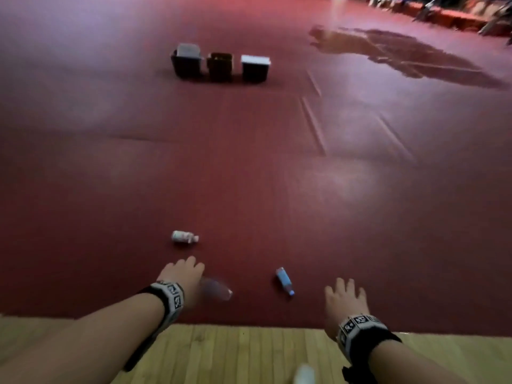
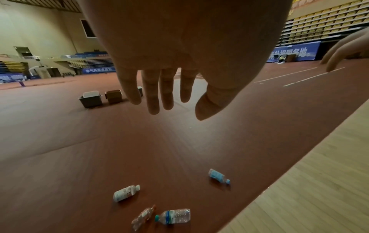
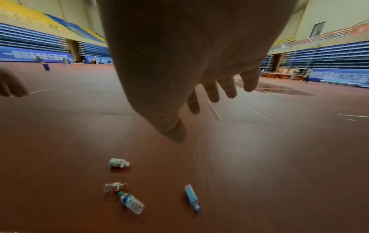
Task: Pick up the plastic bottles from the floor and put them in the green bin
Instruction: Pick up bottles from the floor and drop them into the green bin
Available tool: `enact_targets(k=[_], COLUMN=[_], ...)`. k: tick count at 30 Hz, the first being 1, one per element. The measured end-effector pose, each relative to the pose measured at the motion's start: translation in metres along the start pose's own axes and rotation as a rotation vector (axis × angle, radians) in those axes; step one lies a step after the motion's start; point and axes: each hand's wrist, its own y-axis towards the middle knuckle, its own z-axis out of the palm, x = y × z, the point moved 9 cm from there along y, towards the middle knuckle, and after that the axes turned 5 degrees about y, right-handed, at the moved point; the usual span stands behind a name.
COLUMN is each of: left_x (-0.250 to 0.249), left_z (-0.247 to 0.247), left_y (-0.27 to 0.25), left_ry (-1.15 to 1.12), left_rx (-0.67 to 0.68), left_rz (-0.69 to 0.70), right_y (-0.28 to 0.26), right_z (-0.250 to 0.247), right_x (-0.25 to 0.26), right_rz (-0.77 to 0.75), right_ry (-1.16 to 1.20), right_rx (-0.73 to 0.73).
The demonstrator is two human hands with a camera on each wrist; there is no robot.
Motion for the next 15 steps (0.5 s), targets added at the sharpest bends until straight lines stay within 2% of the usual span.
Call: enact_targets(k=[5,9,13,15], left_x=[0.001,-0.010,-0.035,-0.052], left_z=[0.023,0.063,0.146,0.192], left_y=[0.104,0.217,0.337,0.380], left_ry=[-0.099,-0.243,-0.308,-0.328], left_rx=[0.122,0.223,0.360,0.427], left_rz=[-0.065,-0.147,-0.225,-0.231], right_y=[0.128,0.262,0.384,0.424], right_z=[0.002,0.030,0.093,0.125], right_x=[0.026,0.040,0.054,0.061], right_rz=[-0.073,-0.127,-0.135,-0.146], right_ry=[-0.049,-0.095,-0.157,-0.214], right_rx=[0.057,0.111,0.167,0.190])
